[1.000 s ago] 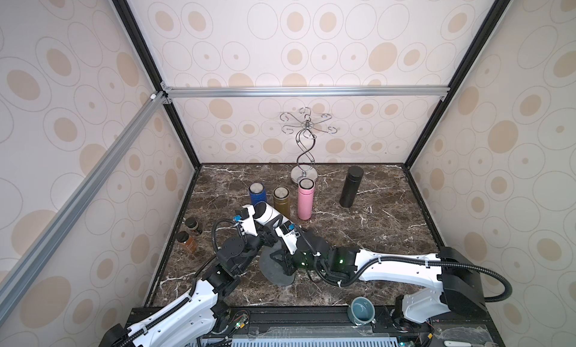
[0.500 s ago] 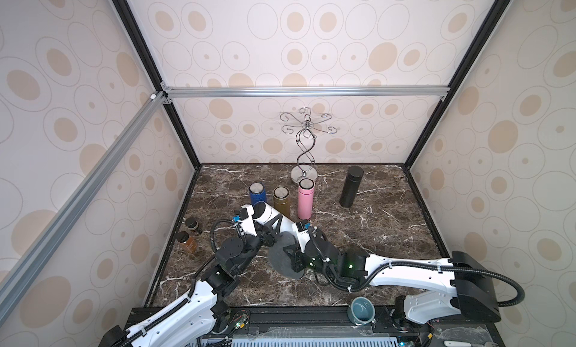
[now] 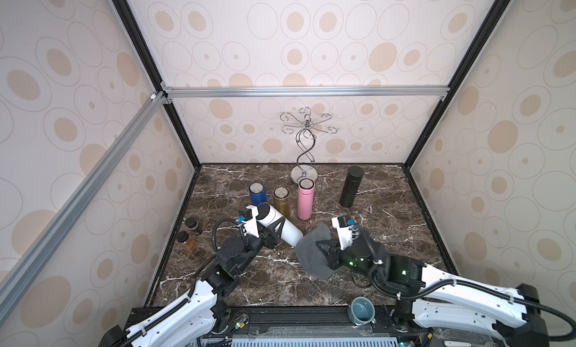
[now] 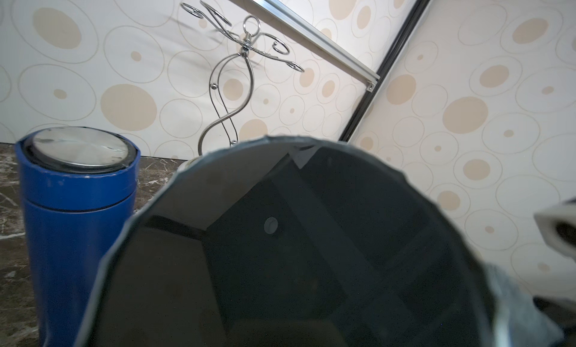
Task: Wipe the surface of the thermos
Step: Wipe the dirt from the surface of the thermos.
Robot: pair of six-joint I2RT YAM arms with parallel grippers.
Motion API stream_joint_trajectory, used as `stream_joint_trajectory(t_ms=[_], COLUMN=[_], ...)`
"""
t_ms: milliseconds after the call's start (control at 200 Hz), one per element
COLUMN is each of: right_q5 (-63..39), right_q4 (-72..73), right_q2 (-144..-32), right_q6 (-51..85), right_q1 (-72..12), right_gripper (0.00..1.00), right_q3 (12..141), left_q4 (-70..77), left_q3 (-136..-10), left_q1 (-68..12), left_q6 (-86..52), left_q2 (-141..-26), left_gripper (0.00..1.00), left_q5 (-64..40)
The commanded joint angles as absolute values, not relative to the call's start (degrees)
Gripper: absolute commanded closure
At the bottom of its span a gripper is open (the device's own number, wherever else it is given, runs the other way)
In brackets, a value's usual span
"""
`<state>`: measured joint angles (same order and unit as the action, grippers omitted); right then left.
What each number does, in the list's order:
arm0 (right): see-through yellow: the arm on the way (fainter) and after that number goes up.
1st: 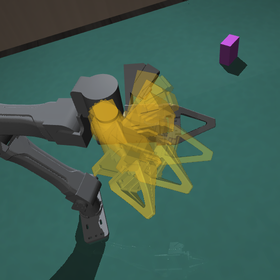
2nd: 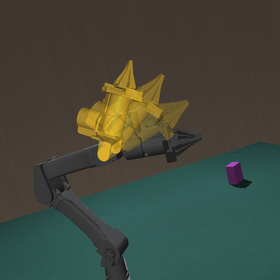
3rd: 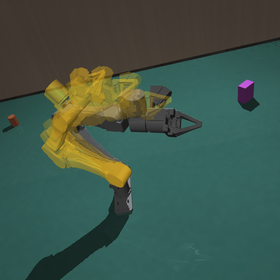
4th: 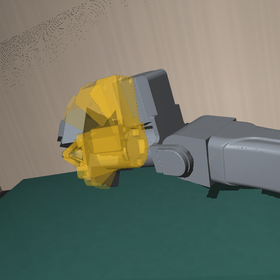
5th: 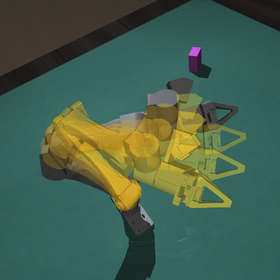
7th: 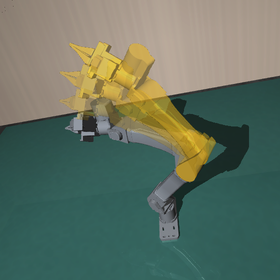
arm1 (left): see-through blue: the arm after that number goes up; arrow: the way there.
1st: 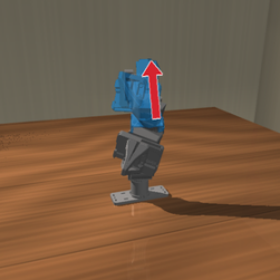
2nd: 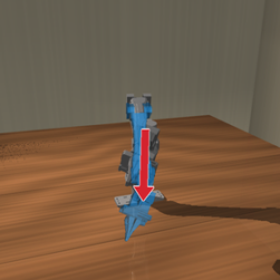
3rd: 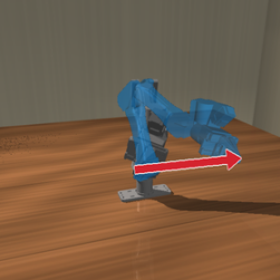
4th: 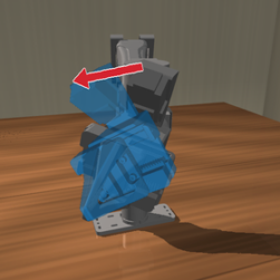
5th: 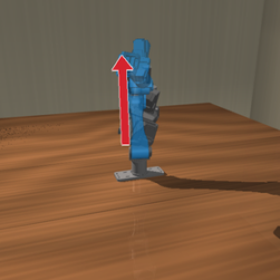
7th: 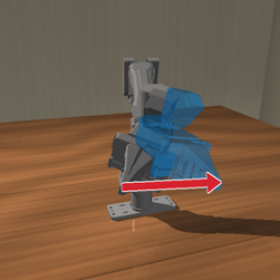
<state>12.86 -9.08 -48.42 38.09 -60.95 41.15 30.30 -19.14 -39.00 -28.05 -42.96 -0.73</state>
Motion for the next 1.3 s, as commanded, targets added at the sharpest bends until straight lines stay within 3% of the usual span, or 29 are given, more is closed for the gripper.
stream_joint_trajectory(t_ms=[0,180,295,535,765,940,1120,1295], right_q5=[4.5,-14.6,-27.9,-45.9,-54.1,-55.0,-51.9,-46.1], right_q4=[-12.4,-8.0,8.6,36.9,42.6,37.4,14.6,2.5], right_q2=[-42.4,-41.3,-45.7,-61.6,-69.0,-69.4,-67.5,-66.6], right_q6=[38.0,44.1,52.7,65.9,69.4,65.1,49.5,41.9], right_q1=[-53.0,-35.9,-29.4,-27.3,-27.3,-28.2,-31.0,-31.4], right_gripper=[1.00,1.00,1.00,1.00,1.00,1.00,1.00,1.00], right_q3=[41.0,39.7,34.9,33.5,36.5,36.5,39.7,38.9], left_q4=[32.2,34.9,38.4,42.5,44.4,46.4,47.5,46.8], left_q3=[-23.6,-23.8,-23.5,-24.2,-26.4,-26.7,-26.8,-27.7], left_q1=[-39.2,-39.2,-39.1,-39.1,-39.1,-39.1,-39.1,-39.1], left_q6=[-22.7,-20.6,-20.2,-19.2,-18.4,-18.3,-18.5,-17.9], left_q2=[-42.6,-43.7,-44.3,-48.1,-52.4,-53.9,-55.4,-55.9], left_gripper=[1.00,1.00,1.00,1.00,1.00,1.00,1.00,1.00], left_q5=[-6.0,-13.6,-19.9,-30.1,-36.6,-36.1,-35.3,-35.2])
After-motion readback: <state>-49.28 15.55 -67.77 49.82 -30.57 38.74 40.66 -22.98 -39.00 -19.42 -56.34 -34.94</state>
